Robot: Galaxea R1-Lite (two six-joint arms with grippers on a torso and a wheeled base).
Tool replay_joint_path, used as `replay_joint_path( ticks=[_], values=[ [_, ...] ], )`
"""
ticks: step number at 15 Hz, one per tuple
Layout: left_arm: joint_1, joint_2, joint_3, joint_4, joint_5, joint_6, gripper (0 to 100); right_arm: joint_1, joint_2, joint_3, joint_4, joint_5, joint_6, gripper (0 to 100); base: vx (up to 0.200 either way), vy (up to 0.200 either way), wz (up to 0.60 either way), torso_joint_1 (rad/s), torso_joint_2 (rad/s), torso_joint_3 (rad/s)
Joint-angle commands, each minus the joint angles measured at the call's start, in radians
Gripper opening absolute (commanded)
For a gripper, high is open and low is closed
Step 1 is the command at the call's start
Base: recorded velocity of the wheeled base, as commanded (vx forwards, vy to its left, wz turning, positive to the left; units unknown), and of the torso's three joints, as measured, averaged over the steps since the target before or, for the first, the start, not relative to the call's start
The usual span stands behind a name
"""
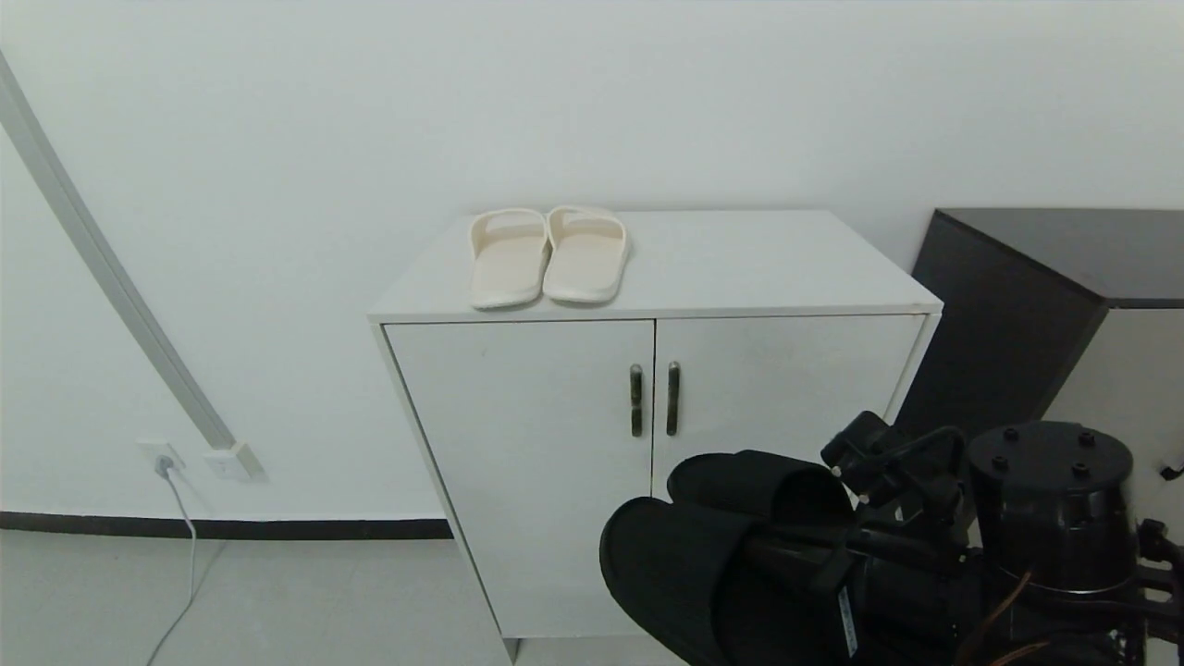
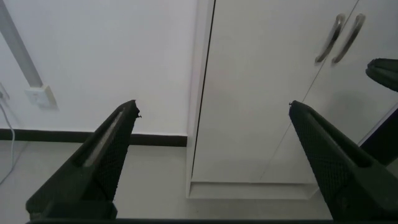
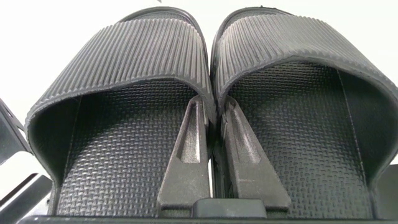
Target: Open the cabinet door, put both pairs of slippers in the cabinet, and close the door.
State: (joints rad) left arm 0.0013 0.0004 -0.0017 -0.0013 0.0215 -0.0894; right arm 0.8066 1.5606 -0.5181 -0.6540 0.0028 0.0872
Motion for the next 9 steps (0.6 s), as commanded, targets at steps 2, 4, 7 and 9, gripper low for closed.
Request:
replay_joint_path(
  ticks=[2,4,7,9],
  values=[
    [0.0,0.001,0.0,0.0,0.0,-0.001,100,0.0,0.004,0.001,-0.001,0.0,0.0,0,0.0,0.0,0.0,-0.168,0.5,0.315],
    [0.0,0.0,0.0,0.0,0.0,-0.001,100,0.0,0.004,0.004,-0.001,0.0,0.0,0,0.0,0.0,0.0,-0.166,0.49,0.337],
    [0.0,0.001,0.0,0.0,0.0,0.0,100,0.005,0.006,0.007,-0.001,0.0,0.0,0,0.0,0.0,0.0,-0.137,0.48,0.323],
    [0.0,0.001,0.0,0.0,0.0,0.0,100,0.008,0.006,0.007,-0.001,0.0,0.0,0,0.0,0.0,0.0,-0.112,0.47,0.344]
  ],
)
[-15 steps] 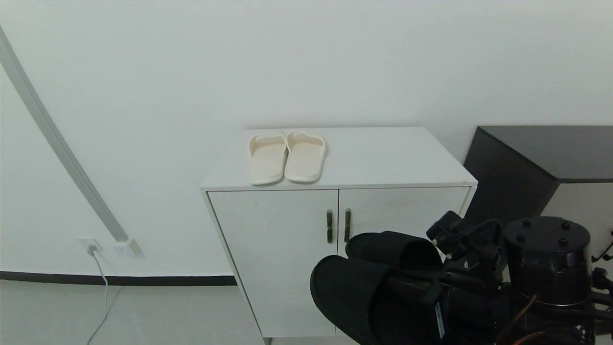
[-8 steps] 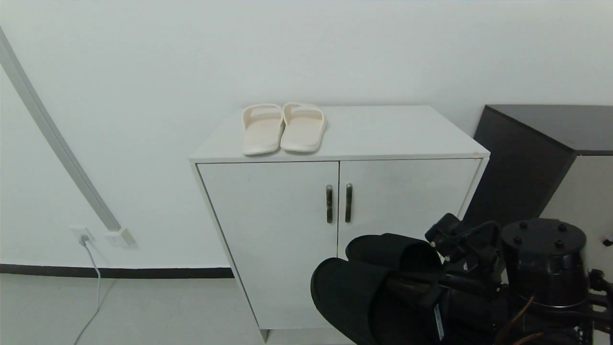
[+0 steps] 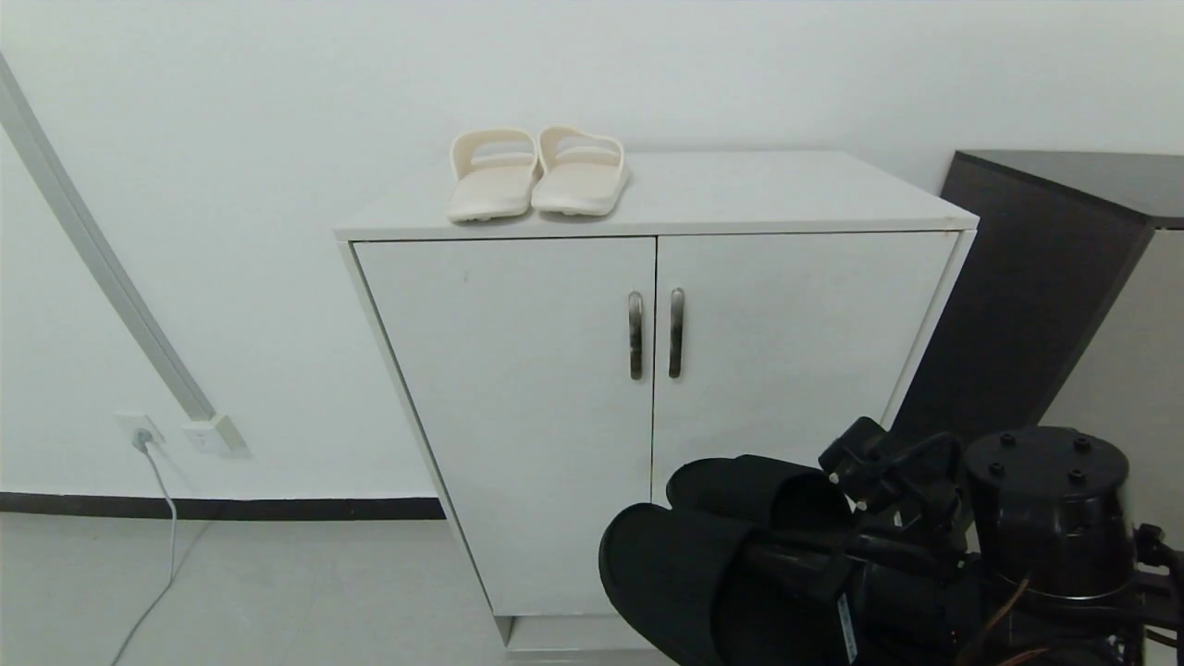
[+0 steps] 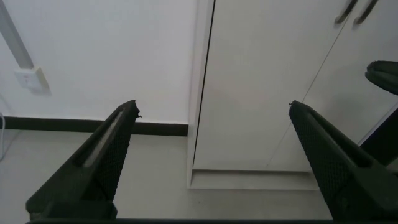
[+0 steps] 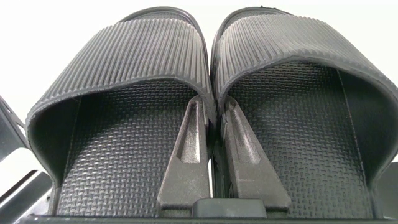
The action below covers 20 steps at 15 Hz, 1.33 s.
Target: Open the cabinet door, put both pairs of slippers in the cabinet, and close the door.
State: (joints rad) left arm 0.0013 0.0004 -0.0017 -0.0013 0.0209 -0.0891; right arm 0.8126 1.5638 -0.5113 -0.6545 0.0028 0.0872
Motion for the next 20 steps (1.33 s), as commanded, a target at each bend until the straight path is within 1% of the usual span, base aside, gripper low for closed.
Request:
replay_joint_path(
  ticks=[1,8,9,10,11,12,14,15,17,18,19,20],
  values=[
    [0.0,0.001,0.0,0.0,0.001,0.0,100,0.002,0.002,0.002,-0.001,0.0,0.0,0,0.0,0.0,0.0,-0.095,0.46,0.354],
    [-0.003,0.006,-0.004,-0.002,0.002,0.0,100,0.007,0.002,0.004,-0.017,0.0,-0.012,0,0.0,0.0,0.0,-0.049,0.42,0.376],
    [-0.004,0.02,-0.004,0.0,-0.004,-0.001,100,0.007,0.002,0.005,-0.028,0.0,-0.012,0,0.0,0.0,0.0,0.002,0.2,0.183],
    [-0.018,0.058,-0.004,-0.002,-0.007,-0.004,100,0.007,0.002,0.007,-0.03,0.0,-0.012,0,0.0,0.0,0.0,-0.002,0.1,0.11],
    [-0.018,0.058,-0.004,-0.002,-0.007,-0.001,100,0.007,0.002,0.01,-0.03,-0.001,-0.014,0,0.0,0.0,0.0,-0.002,0.06,0.041],
    [-0.02,0.07,-0.017,-0.003,-0.009,-0.011,100,0.007,0.002,0.013,-0.031,-0.001,-0.014,0,0.0,0.0,0.0,0.0,0.0,0.0],
    [-0.023,0.176,-0.185,0.0,-0.012,-0.124,100,0.007,0.002,0.011,-0.031,0.0,-0.012,0,0.0,0.0,0.0,0.0,0.0,0.0],
    [-0.032,0.25,-0.23,0.0,-0.035,-0.124,100,0.01,0.002,0.011,-0.033,0.0,-0.014,0,0.0,0.0,0.0,0.0,0.0,0.0],
    [-0.061,0.406,-0.258,-0.008,-0.134,-0.123,100,0.014,0.001,0.013,-0.039,0.0,-0.012,0,0.0,0.0,0.0,0.0,0.0,0.0],
    [-0.069,0.477,-0.256,-0.043,-0.185,-0.121,100,0.016,0.001,0.014,-0.042,0.0,-0.012,0,0.0,0.0,0.0,0.0,0.0,0.0],
    [-0.08,0.552,-0.251,-0.106,-0.257,-0.123,100,0.017,0.002,0.014,-0.042,0.0,-0.012,0,0.0,0.0,0.0,0.0,0.0,0.0],
    [-0.08,0.621,-0.248,-0.164,-0.309,-0.123,100,0.017,0.002,0.014,-0.042,0.0,-0.012,0,0.0,0.0,0.0,0.0,0.0,0.0]
  ],
)
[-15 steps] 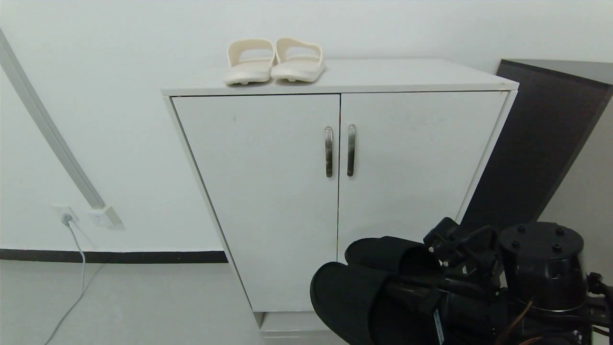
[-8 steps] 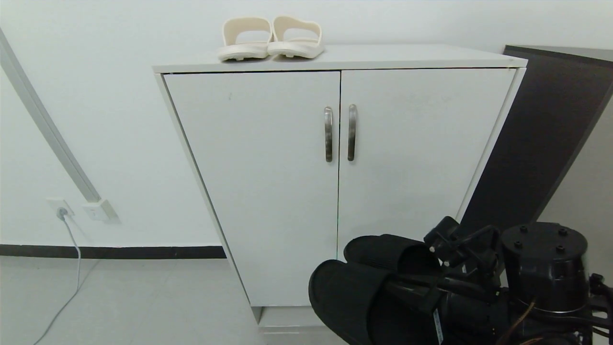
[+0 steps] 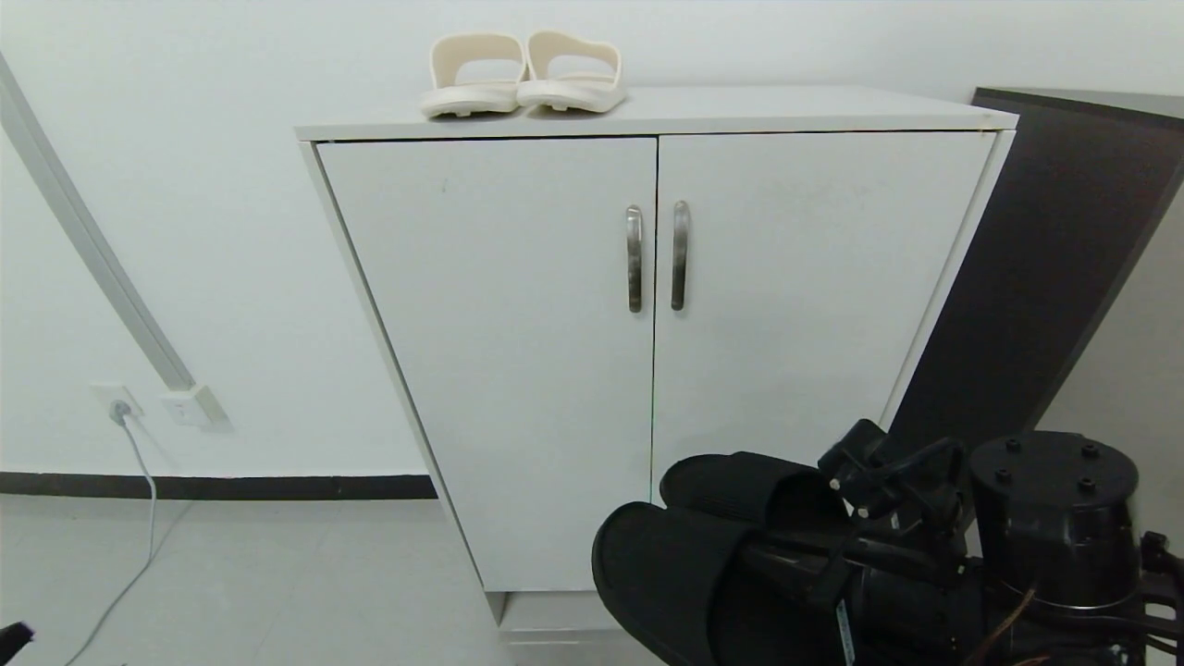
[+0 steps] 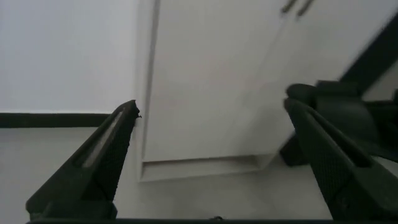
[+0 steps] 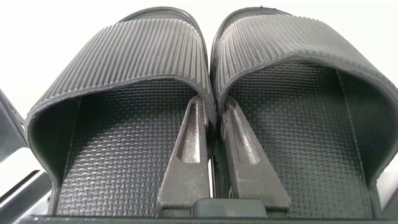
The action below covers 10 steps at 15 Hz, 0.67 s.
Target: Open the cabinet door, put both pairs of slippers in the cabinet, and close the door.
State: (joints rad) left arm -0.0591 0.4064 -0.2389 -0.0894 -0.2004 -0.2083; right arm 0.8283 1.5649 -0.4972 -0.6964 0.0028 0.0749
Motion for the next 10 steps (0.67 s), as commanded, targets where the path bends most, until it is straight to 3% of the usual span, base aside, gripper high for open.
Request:
replay_joint_path(
  ticks=[1,3,5,8,10],
  values=[
    [-0.021,0.282,-0.014,-0.127,-0.122,-0.003,100,0.002,0.001,0.0,0.0,0.0,0.0,0,0.0,0.0,0.0,0.0,0.0,0.0],
    [-0.045,0.427,-0.023,-0.248,-0.155,-0.002,100,0.002,0.003,0.0,0.0,0.0,0.0,0,0.0,0.0,0.0,0.0,0.0,0.0],
    [-0.114,0.539,-0.04,-0.379,-0.155,-0.003,100,0.008,0.0,0.003,-0.002,0.0,-0.001,0,0.0,0.0,0.0,0.0,0.0,0.0],
    [-0.183,0.615,-0.118,-0.397,-0.16,-0.006,100,0.011,-0.003,0.005,-0.002,0.0,0.0,0,0.0,0.0,0.0,0.0,0.0,0.0],
    [-0.294,0.667,-0.209,-0.398,-0.177,-0.026,100,0.011,-0.003,0.005,-0.002,0.0,0.0,0,0.0,0.0,0.0,0.0,0.0,0.0]
  ],
)
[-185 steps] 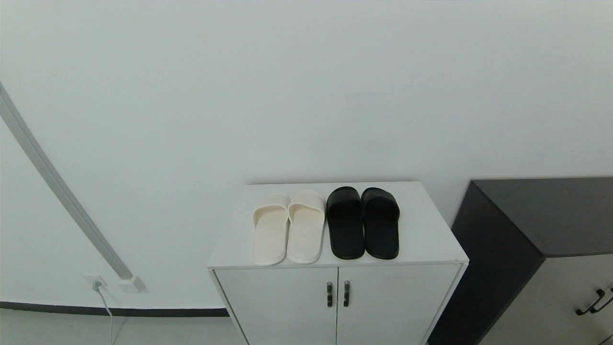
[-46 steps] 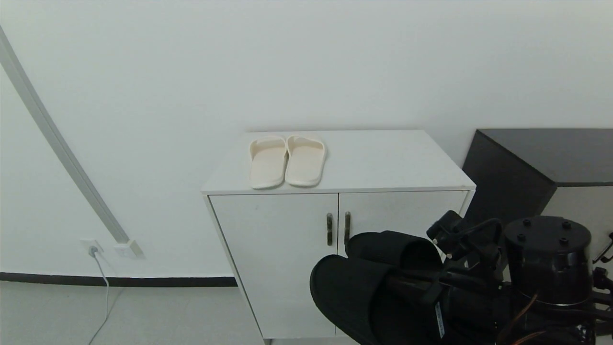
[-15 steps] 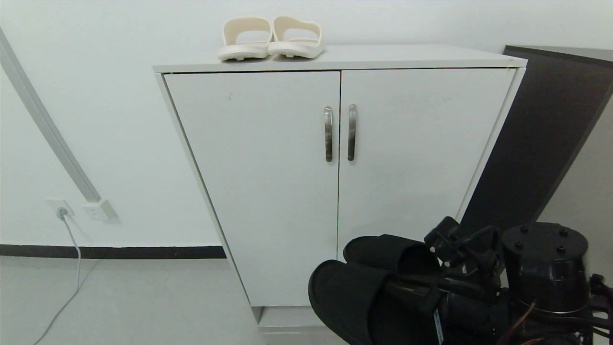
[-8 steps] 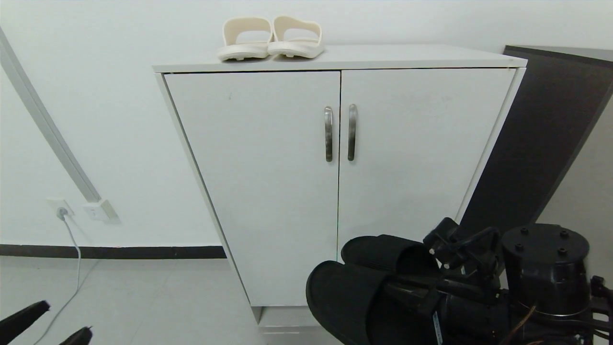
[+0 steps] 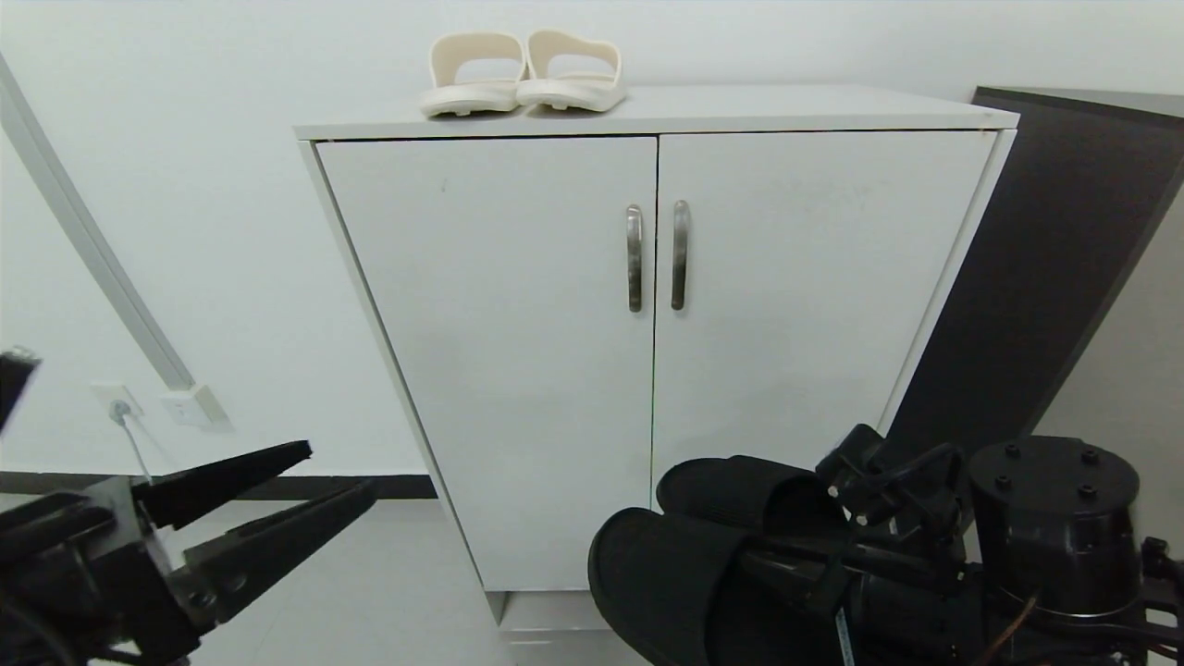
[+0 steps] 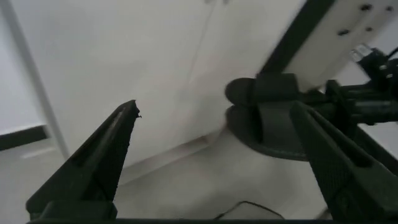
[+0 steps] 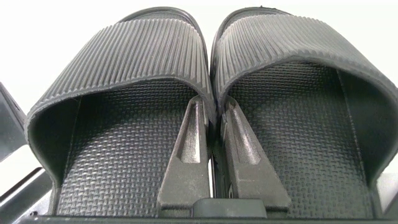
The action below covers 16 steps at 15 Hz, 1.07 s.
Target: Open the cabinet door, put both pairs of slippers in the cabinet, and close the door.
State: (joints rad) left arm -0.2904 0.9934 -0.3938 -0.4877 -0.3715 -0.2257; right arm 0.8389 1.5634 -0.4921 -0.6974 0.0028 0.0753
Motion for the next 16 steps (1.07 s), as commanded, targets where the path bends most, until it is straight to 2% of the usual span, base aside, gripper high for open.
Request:
replay_joint_path(
  ticks=[1,2,4,5,6,7,8,9,10,13,16],
  values=[
    [-0.124,0.117,-0.1,0.0,-0.006,-0.05,100,0.0,-0.002,0.0,-0.001,-0.001,0.0,0,0.0,0.0,0.0,0.0,0.0,0.0],
    [-0.181,0.151,-0.148,-0.002,-0.004,-0.098,100,0.0,-0.002,0.0,-0.001,0.0,0.0,0,0.0,0.0,0.0,0.0,0.0,0.0],
    [-0.205,0.255,-0.269,-0.014,-0.01,-0.188,100,0.0,-0.003,0.004,-0.001,0.0,0.0,0,0.0,0.0,0.0,0.0,0.0,0.0],
    [-0.205,0.301,-0.31,-0.063,-0.037,-0.208,100,0.0,-0.005,0.007,-0.001,0.0,0.0,0,0.0,0.0,0.0,0.0,0.0,0.0],
    [-0.205,0.318,-0.321,-0.088,-0.055,-0.213,100,0.0,-0.003,0.007,-0.001,0.0,0.0,0,0.0,0.0,0.0,0.0,0.0,0.0],
    [-0.208,0.396,-0.358,-0.192,-0.124,-0.231,100,0.0,-0.002,0.009,-0.001,0.0,0.0,0,0.0,0.0,0.0,0.0,0.0,0.0],
    [-0.253,0.49,-0.413,-0.272,-0.147,-0.228,100,0.0,-0.002,0.009,-0.001,-0.001,0.0,0,0.0,0.0,0.0,0.0,0.0,0.0],
    [-0.266,0.544,-0.451,-0.312,-0.149,-0.231,100,0.0,-0.002,0.009,-0.001,-0.001,0.0,0,0.0,0.0,0.0,0.0,0.0,0.0],
    [-0.282,0.571,-0.487,-0.312,-0.149,-0.231,100,0.0,-0.002,0.01,-0.001,-0.001,-0.002,0,0.0,0.0,0.0,0.0,0.0,0.0],
    [-0.363,0.671,-0.688,-0.169,-0.153,-0.233,100,0.0,0.001,0.01,-0.001,-0.001,0.0,0,0.0,0.0,0.0,0.0,0.0,0.0],
    [-0.404,0.757,-0.804,-0.134,-0.13,-0.219,100,-0.001,0.004,0.01,-0.001,-0.001,0.0,0,0.0,0.0,0.0,0.0,0.0,0.0]
  ],
)
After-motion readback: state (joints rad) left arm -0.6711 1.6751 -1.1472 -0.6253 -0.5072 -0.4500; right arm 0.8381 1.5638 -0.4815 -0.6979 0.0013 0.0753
